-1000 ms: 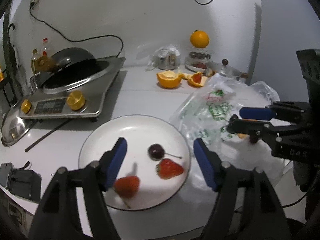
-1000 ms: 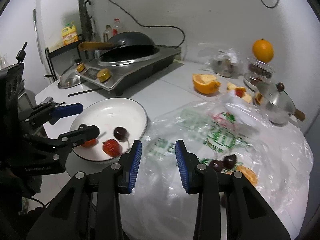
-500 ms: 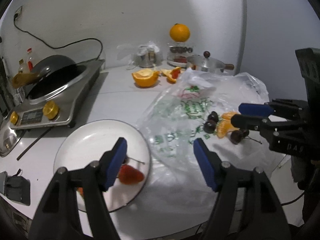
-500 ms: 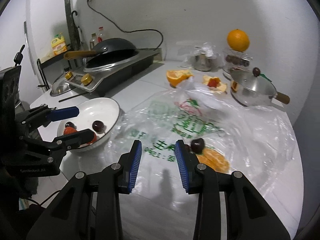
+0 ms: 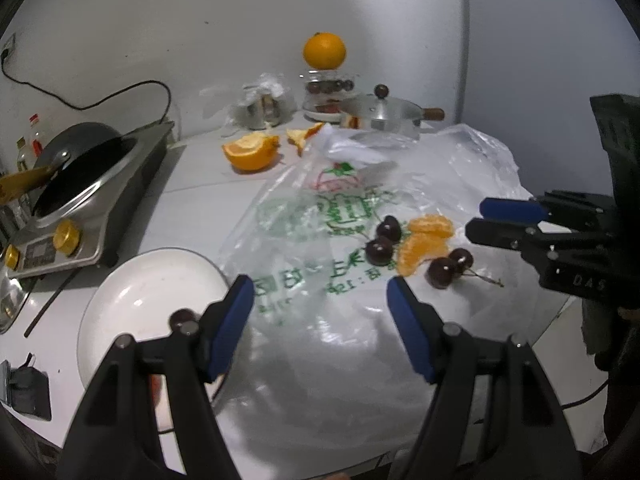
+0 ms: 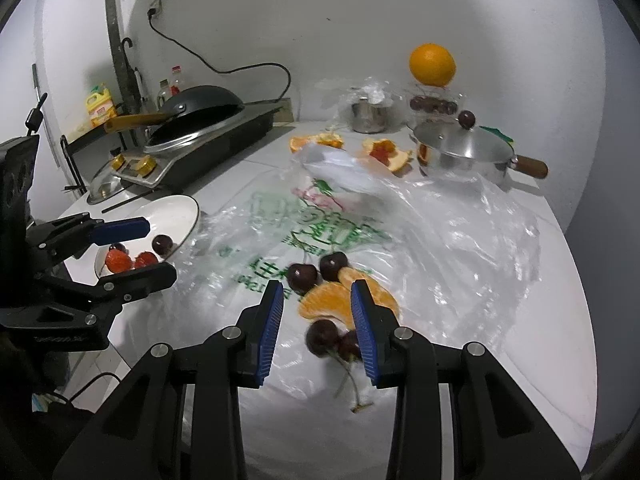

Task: Organize fruits
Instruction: 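Move both grippers from the plate back over the cherries on the plastic bag, then grasp a dark cherry with the right gripper while the left gripper grasps another cherry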

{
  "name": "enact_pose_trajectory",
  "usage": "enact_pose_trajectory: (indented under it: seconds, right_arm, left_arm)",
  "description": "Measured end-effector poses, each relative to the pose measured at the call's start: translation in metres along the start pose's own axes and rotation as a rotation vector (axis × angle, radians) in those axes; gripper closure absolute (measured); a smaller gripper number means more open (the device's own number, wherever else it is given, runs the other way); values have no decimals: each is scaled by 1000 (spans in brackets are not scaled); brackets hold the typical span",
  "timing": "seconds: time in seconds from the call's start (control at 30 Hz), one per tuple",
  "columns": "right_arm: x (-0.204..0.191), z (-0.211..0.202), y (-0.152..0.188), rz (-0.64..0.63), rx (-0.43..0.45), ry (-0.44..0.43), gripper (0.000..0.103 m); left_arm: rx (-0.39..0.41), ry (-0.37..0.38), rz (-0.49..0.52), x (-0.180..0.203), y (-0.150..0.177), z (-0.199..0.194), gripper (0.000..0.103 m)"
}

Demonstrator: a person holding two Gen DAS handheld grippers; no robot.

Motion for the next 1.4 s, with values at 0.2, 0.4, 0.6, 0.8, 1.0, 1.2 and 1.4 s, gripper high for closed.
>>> enact_pose_trajectory:
  seconds: [0.2, 0.4, 0.6, 0.8, 1.0, 1.2, 1.4]
  right_arm:
    - [14, 10, 15, 3, -35, 3, 66]
    - [19, 27, 31, -38, -87, -10, 66]
    - [18, 37, 38, -65, -114, -43, 66]
    - [20, 43, 39, -57, -134, -108, 66]
    - [23, 45, 40, -35, -150, -167, 66]
    - [26, 46, 40, -14, -153, -195, 71]
    - [32, 44, 40, -13, -146, -172, 78]
  left_arm:
    - [-18, 4, 7, 12, -2, 11, 33]
    - [-41, 1, 10, 20, -3, 22, 33]
    - [-60, 6, -5, 23, -4, 33, 33]
    - [-78, 20, -5, 29, -3, 42, 33]
    - [-91, 25, -2, 34, -2, 49, 33]
    - [-102, 32, 11, 40, -1, 54, 33]
    - [-113, 45, 25, 49, -3, 60, 33]
Point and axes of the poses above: each gripper's, at about its wrist camera, not at the fingertips, and z roughly the way its jaws point, x to its right, y to its underside, the point moved 6 cm from there along z, roughly the way its jaws point, and after that the axes turned 12 degrees about y, right-handed, at the moved point
